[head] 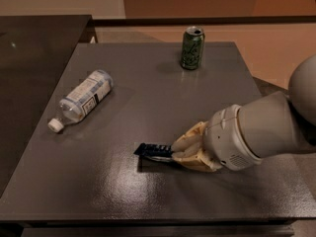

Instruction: Move rxbar blueberry near green can

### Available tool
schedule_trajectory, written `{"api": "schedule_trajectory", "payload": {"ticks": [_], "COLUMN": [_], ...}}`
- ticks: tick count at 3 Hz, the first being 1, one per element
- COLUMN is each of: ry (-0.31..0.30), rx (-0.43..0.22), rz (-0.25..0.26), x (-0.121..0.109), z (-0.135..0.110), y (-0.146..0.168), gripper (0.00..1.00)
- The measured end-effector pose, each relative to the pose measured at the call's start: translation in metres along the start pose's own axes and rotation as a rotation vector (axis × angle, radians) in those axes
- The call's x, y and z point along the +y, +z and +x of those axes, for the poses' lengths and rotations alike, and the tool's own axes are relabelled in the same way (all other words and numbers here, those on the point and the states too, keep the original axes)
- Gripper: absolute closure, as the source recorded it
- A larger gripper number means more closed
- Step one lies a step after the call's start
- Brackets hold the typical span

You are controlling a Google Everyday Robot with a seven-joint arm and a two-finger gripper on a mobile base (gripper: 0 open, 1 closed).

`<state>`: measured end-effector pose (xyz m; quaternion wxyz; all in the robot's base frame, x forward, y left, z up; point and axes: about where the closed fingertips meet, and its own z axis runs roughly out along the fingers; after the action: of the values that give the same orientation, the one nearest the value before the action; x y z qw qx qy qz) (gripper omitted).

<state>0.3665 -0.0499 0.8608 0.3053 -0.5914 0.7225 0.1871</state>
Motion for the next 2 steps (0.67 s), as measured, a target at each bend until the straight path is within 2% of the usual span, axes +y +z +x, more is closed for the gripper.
{"api": "schedule_trajectory", "payload": {"ticks": [1, 2], "ry": [-0.013, -0.027], "rx": [0.005, 0.006], "rz": [0.06, 0.133], "x": [-0.02, -0.051], "z": [-0.007, -0.016], "y": [-0.017, -0.034], "gripper": [1.0, 1.0]}}
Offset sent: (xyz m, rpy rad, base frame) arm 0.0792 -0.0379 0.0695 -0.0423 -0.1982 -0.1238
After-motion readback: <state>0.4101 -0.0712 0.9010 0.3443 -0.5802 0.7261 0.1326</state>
